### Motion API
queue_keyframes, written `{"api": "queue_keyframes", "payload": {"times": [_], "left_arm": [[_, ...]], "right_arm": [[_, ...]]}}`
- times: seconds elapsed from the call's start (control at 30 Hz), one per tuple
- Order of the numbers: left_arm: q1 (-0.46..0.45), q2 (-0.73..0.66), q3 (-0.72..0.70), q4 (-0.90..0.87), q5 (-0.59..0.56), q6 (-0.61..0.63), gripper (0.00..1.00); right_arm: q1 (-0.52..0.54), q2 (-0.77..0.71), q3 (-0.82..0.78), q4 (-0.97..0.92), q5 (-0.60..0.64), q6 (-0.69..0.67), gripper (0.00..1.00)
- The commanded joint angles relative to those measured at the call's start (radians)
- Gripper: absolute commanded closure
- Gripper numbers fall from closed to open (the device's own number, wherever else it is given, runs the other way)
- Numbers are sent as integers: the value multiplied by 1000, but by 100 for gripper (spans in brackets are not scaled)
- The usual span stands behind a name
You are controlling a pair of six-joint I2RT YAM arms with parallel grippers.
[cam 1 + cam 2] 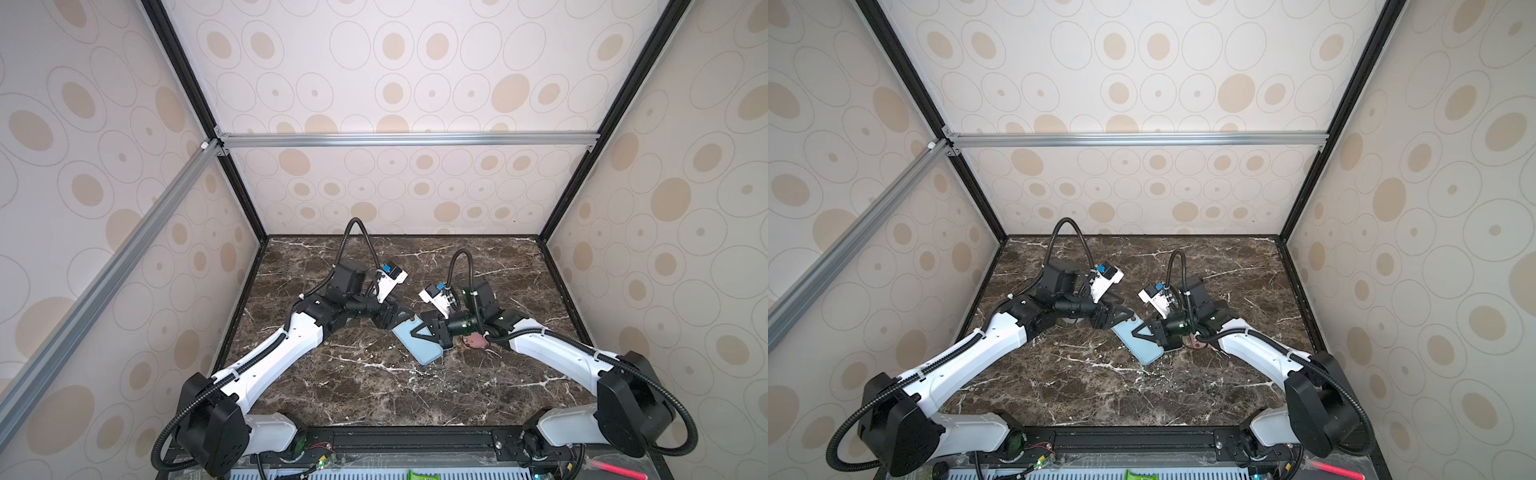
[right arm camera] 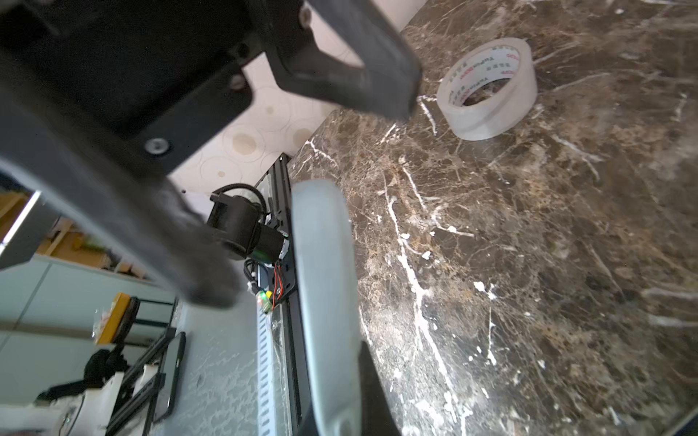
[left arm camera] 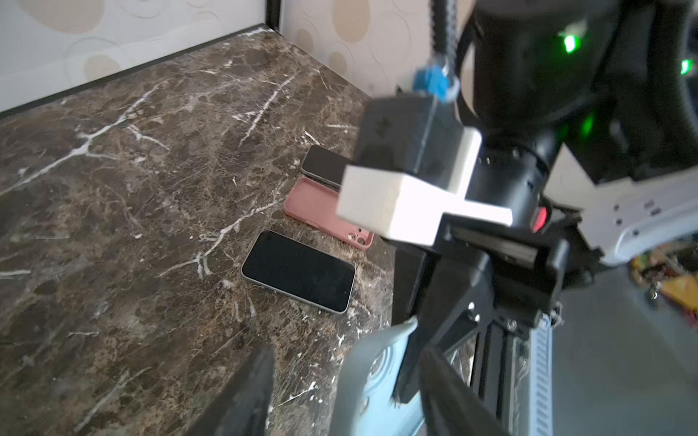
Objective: Take the phone out of the phone case
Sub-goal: Pass the phone case, then place the phone case at the center of the table.
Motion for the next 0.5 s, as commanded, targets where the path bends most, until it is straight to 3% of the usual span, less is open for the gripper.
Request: {"api": "queue_keyframes", "payload": {"times": [0.0,0.17,0.33,0.47], "left_arm": [[0,-61,-12,78,-226,-62,2],[1,-177,-99,168,-526,-171,1],[1,-310,-232,250,-669,-252,1],[0,-380,-308,251,-770,-308,1]], "right_arm": [[5,-51,-49,82,167,165,100],[22,-42,-117,142,351,360,100],[58,43,-84,120,441,453,96],[87,145,-52,158,432,505,90]]}}
